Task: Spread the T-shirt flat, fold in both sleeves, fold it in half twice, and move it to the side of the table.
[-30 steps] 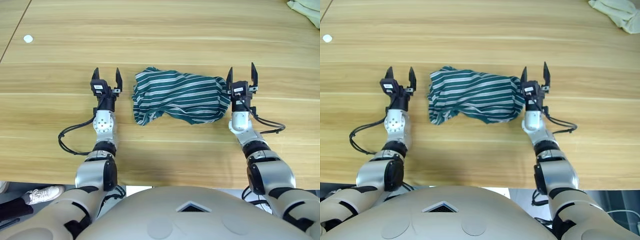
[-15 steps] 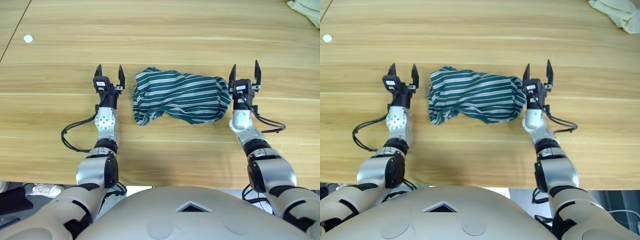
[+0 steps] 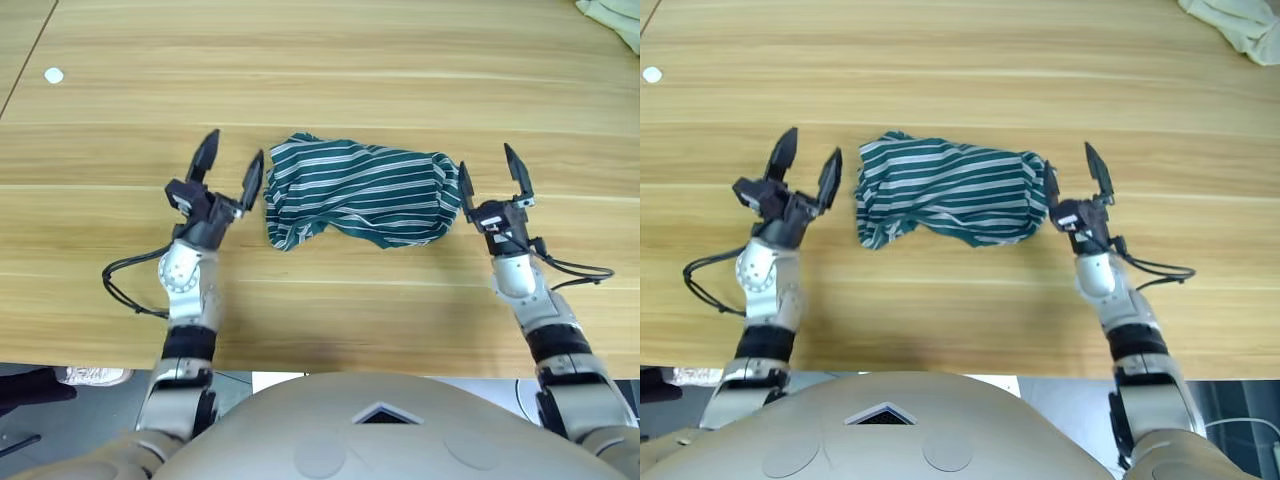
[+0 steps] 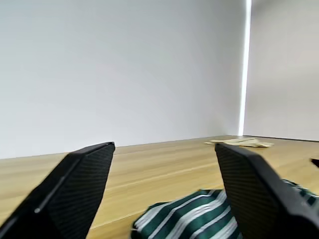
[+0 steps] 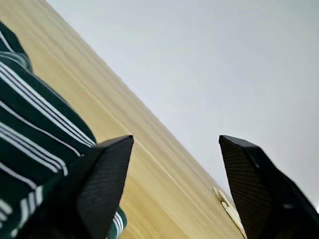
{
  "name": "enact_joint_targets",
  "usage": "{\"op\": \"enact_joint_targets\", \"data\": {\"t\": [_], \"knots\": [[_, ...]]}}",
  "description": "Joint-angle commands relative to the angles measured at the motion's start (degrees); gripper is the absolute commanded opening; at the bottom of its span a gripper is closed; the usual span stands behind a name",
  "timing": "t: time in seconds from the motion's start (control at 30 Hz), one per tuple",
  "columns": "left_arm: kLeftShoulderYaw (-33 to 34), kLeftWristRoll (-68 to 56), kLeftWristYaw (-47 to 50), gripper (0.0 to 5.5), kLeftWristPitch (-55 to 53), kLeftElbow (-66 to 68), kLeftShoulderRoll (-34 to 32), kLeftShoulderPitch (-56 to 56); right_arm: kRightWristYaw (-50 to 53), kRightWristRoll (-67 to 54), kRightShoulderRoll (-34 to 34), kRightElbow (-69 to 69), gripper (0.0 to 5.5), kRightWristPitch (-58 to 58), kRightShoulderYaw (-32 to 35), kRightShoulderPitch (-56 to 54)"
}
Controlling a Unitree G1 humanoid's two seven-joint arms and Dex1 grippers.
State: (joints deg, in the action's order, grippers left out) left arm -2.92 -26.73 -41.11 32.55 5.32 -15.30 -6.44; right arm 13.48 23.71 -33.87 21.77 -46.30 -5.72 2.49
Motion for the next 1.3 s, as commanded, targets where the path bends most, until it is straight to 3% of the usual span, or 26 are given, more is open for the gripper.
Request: {"op": "enact_joint_targets", "data": {"t": [0.03,0.2,0.33,0.53,1.0,1.2,1.3], "knots": [[-3.14,5.6,-5.03,3.76,-4.38,-12.36,-8.62,-8.33,-12.76,-3.28,-8.58,-16.26,3.18,4.5,2.43,8.43],[-5.32,24.65,-1.56,3.76,-10.56,-14.7,-14.48,-11.59,-25.56,-4.52,-15.5,-28.11,3.18,9.18,4.09,18.75],[-7.06,28.42,-0.18,3.76,-15.18,-12.85,-13.99,-8.67,-28.92,-0.02,-14.51,-22.44,3.18,10.73,0.83,16.02],[-8.63,34.19,3.4,3.76,-18.45,-8.27,-13.6,-4.76,-27.57,10.71,-12.03,-14.82,3.18,11.91,-5.06,10.39],[-8.69,36.49,5.88,3.76,-19.67,-6.76,-13.78,-2.98,-23.4,13.86,-9.42,-12.56,3.18,11.3,-10.17,8.93],[-7.82,34.57,6.19,2.76,-19.55,-6.05,-13.4,-2.76,-22.01,14.59,-9.15,-10.9,3.18,10.76,-11.67,7.22],[-8.14,34.01,5.55,2.28,-19.07,-6.41,-13.31,-2.82,-20.25,15.04,-8.89,-9.13,2.64,11.43,-11.56,5.95]]}}
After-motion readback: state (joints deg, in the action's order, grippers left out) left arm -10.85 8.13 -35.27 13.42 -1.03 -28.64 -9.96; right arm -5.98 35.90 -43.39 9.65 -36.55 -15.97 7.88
